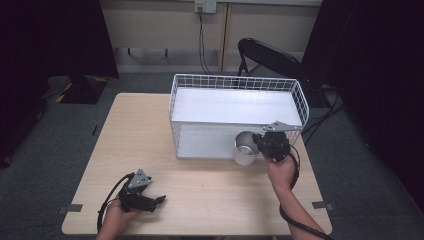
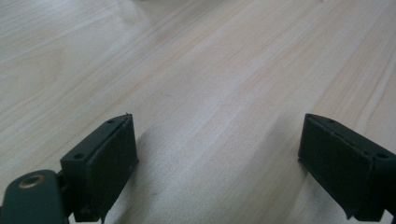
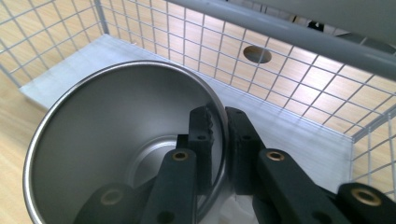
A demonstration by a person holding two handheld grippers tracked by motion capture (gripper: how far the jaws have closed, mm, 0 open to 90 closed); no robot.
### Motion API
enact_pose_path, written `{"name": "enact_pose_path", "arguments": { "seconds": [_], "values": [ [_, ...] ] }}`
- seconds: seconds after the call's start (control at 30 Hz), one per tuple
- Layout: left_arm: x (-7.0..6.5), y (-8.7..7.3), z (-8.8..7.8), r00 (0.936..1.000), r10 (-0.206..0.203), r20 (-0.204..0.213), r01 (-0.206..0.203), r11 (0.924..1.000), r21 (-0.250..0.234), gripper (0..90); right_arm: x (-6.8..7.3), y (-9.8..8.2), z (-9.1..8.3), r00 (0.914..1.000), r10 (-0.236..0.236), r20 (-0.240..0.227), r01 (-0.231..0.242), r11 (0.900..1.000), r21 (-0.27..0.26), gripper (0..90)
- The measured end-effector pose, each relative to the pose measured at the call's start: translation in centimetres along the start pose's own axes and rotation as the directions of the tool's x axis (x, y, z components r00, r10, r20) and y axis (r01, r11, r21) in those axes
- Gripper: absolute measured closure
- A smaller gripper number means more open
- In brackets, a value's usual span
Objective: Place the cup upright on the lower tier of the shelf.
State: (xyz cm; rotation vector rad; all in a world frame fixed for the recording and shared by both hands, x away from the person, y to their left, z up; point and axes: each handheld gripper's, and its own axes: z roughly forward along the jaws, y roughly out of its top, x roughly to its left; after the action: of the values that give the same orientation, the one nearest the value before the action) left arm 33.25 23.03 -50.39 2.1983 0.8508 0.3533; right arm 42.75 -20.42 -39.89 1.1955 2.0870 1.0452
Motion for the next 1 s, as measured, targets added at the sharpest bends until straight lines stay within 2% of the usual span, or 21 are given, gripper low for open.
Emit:
{"name": "enact_pose_path", "arguments": {
  "seconds": [0.6,1.0],
  "values": [
    [0.0,0.0,0.0,1.0,0.002,0.002,-0.002,1.0,0.001,10.5,-0.2,-0.5,1.2,0.9972,0.016,0.073,-0.013,0.999,-0.034,81.8],
    [0.0,0.0,0.0,1.0,0.002,0.002,-0.002,1.0,0.001,10.4,-0.4,-0.6,1.6,0.9942,0.021,0.105,-0.017,0.999,-0.038,81.8]
  ]
}}
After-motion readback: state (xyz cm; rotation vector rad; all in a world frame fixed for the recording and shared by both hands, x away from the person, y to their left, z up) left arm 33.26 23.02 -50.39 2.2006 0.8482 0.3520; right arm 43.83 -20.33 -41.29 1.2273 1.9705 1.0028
